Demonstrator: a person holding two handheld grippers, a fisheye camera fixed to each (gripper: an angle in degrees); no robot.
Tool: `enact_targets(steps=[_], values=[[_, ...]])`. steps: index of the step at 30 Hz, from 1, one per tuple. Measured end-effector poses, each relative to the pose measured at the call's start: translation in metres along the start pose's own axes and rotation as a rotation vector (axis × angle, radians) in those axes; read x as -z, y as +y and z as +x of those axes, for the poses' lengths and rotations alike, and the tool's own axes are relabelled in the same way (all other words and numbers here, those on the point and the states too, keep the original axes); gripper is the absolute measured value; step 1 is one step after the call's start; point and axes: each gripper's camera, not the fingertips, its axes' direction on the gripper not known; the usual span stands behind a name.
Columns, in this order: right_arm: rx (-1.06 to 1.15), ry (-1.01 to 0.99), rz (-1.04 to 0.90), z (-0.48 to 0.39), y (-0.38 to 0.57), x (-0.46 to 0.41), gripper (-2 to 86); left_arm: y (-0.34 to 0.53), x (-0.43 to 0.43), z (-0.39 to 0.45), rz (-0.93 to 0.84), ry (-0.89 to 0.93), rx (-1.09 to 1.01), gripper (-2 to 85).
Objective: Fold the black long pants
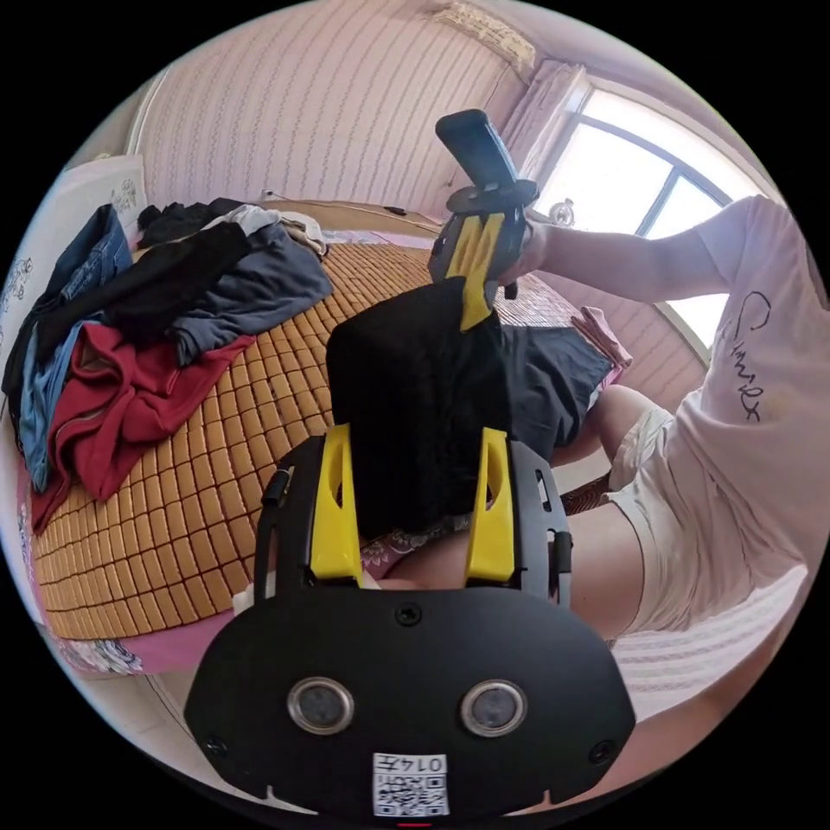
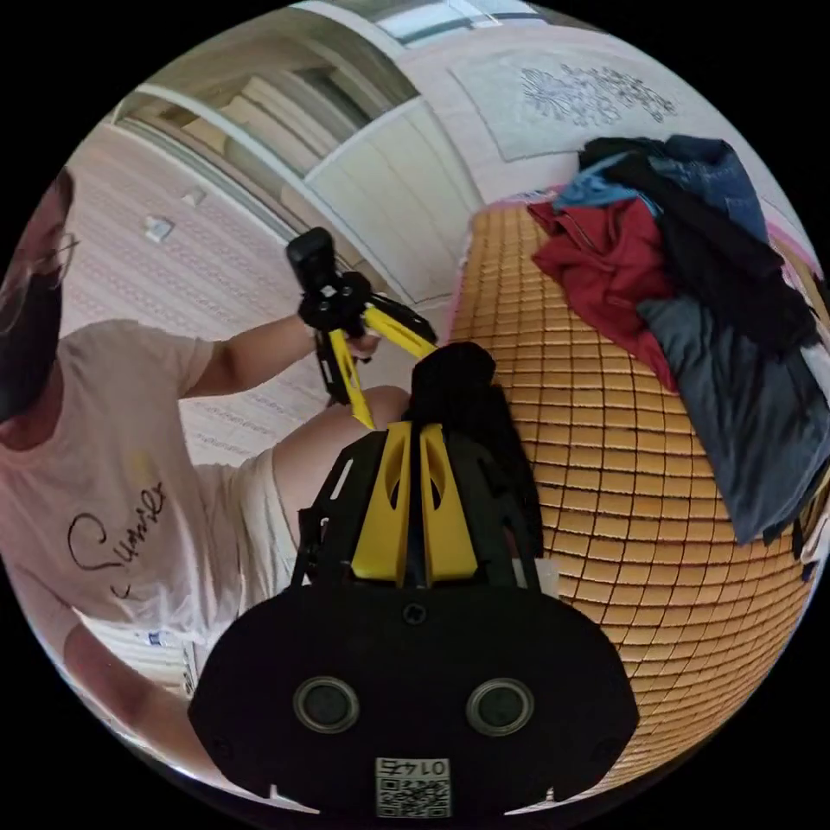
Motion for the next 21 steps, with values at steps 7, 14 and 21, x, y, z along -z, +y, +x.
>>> enact_targets(steps=[7,14,21], values=[[0.190,-0.145,-0.098,-0.006,-0.045,-0.019,-0.7,0.004,0.035,0.005,-0.034,-0.067,-0.061,19.4],[0.274,-0.209,-0.188,0.000,-0.071,-0.034,-0.5,-0.033,0.007,0.007,-0.135,0.057,-0.192,15.3],[0.187,-0.109,-0.166,0.038,-0.084,-0.031,0.0,-0.043,0.002,-0.032,-0.251,0.074,0.046,3.9]])
